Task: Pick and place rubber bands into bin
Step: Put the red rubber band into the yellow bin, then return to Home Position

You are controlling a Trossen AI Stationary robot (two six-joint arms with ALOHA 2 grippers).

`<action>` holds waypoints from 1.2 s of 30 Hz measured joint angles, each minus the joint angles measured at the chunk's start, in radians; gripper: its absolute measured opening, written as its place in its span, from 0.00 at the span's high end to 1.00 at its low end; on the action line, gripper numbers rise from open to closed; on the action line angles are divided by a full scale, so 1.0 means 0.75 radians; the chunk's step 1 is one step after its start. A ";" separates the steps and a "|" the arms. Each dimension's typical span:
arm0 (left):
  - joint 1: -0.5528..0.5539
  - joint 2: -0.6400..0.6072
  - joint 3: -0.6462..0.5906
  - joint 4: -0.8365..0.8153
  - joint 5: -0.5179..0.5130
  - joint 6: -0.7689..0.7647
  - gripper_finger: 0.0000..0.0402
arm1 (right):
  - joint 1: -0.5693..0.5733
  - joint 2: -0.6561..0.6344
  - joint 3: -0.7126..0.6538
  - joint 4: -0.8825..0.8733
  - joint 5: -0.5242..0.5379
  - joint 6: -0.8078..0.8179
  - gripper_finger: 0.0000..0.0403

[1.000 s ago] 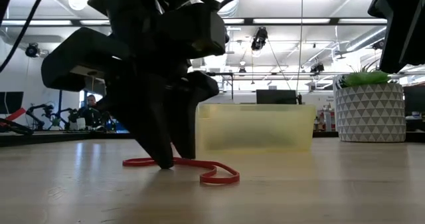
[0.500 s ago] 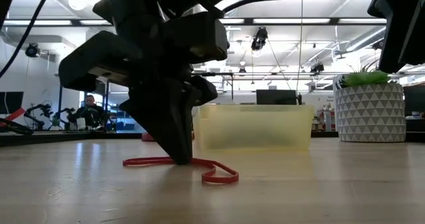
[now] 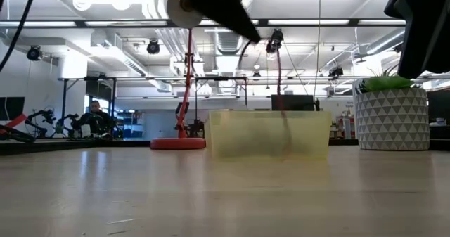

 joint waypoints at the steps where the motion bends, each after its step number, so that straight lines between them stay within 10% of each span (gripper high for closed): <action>1: 0.016 -0.008 0.024 -0.005 -0.054 0.034 1.00 | 0.000 0.000 -0.002 -0.001 0.000 0.001 0.50; 9: 0.264 0.008 0.160 -0.015 -0.246 0.110 1.00 | 0.000 0.000 -0.003 0.000 0.000 0.056 0.50; 17: 0.398 0.059 0.125 -0.035 -0.129 -0.011 0.97 | 0.001 0.000 -0.004 0.001 -0.001 0.095 0.50; 26: 0.351 0.081 0.110 -0.141 -0.062 -0.207 0.71 | 0.004 0.000 -0.007 0.000 -0.004 0.121 0.50; 36: 0.030 -0.279 0.137 -0.212 -0.021 -0.364 0.63 | -0.041 -0.067 0.037 -0.021 0.041 -0.095 0.50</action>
